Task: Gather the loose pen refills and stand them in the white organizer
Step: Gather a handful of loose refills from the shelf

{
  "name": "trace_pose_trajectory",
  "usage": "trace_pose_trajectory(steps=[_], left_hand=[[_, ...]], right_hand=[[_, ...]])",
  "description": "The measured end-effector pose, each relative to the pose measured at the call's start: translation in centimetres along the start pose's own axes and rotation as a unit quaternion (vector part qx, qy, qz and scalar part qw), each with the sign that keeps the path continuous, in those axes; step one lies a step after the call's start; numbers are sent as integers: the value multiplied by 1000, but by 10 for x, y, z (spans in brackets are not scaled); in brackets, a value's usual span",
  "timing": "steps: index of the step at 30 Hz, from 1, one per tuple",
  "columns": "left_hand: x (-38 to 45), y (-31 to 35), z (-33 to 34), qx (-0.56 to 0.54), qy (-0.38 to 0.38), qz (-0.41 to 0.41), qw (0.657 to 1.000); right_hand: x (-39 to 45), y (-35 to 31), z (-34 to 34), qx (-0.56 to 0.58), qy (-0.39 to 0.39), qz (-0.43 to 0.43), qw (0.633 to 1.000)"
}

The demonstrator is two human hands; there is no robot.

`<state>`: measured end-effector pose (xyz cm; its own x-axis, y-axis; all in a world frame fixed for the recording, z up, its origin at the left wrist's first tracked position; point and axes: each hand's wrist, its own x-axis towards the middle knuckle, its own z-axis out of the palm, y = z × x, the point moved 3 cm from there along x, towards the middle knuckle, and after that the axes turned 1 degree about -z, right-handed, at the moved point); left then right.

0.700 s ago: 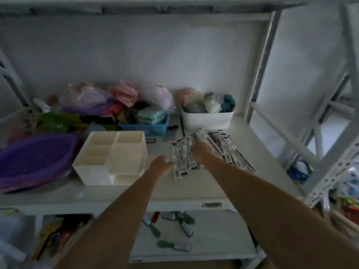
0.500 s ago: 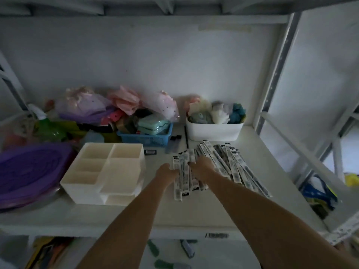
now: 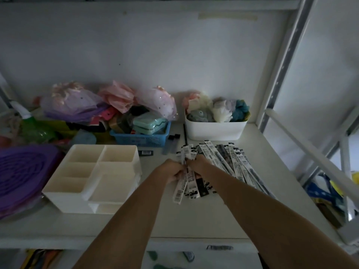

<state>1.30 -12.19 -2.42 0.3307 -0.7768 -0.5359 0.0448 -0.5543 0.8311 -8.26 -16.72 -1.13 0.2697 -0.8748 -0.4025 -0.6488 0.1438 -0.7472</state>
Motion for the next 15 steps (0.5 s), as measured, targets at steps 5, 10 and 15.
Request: trace_pose_trajectory(steps=[5,10,15], left_hand=[[-7,10,-7,17,-7,56,998],[-32,53,-35,19,39,157,987],[-90,117,-103,8,44,290,956]], right_hand=[[-8,-8,-6,83,16,-58,995],[-33,-52,-17,109,49,-145,982],[-90,-150,-23,108,57,-247,961]])
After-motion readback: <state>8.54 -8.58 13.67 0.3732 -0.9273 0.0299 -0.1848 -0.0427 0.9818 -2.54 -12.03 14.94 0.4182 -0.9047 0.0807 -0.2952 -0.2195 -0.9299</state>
